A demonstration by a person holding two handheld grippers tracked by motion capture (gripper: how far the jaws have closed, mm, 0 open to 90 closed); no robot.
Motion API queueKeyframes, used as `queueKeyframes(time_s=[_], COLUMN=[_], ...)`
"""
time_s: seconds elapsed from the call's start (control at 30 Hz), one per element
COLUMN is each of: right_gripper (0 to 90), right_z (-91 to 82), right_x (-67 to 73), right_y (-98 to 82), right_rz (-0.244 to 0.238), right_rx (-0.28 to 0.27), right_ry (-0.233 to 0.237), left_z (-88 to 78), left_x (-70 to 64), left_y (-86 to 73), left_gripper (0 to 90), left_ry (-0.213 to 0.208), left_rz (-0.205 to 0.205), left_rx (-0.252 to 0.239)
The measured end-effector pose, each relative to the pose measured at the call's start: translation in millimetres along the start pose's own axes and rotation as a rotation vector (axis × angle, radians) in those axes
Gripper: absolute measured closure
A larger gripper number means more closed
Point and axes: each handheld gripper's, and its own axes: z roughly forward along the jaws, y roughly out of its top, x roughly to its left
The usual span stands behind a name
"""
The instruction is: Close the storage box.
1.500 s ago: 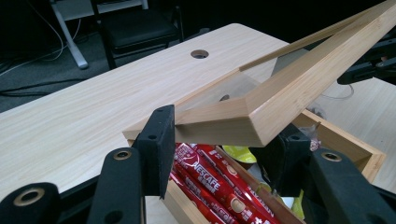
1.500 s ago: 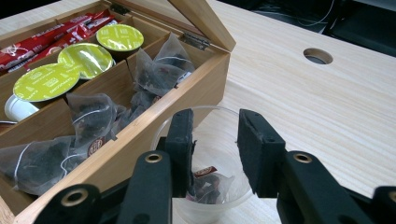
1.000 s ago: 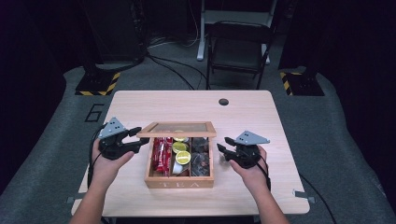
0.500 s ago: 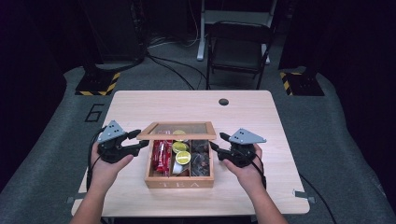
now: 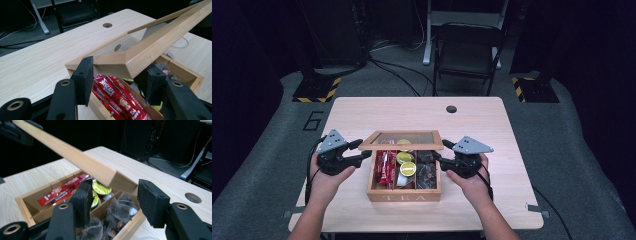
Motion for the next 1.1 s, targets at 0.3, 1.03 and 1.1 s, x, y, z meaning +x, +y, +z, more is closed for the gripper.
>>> queueKeyframes(time_s=[0.3, 1.03, 1.1], right_gripper=[48.4, 50.2, 50.4], right_z=[-0.8, -7.0, -8.0], right_x=[-4.8, 1.2, 3.0], right_y=[7.5, -2.3, -4.8], right_rz=[0.024, 0.032, 0.032], right_rx=[0.002, 0.065, 0.074], right_ry=[0.018, 0.046, 0.048], left_z=[0.7, -6.1, -6.7], left_x=[1.5, -6.6, -8.6], left_y=[1.7, -15.7, -19.5], left_gripper=[49.6, 49.7, 49.6], left_ry=[0.001, -0.027, -0.024], left_rz=[-0.018, 0.011, 0.011], left_rx=[-0.011, 0.010, 0.003])
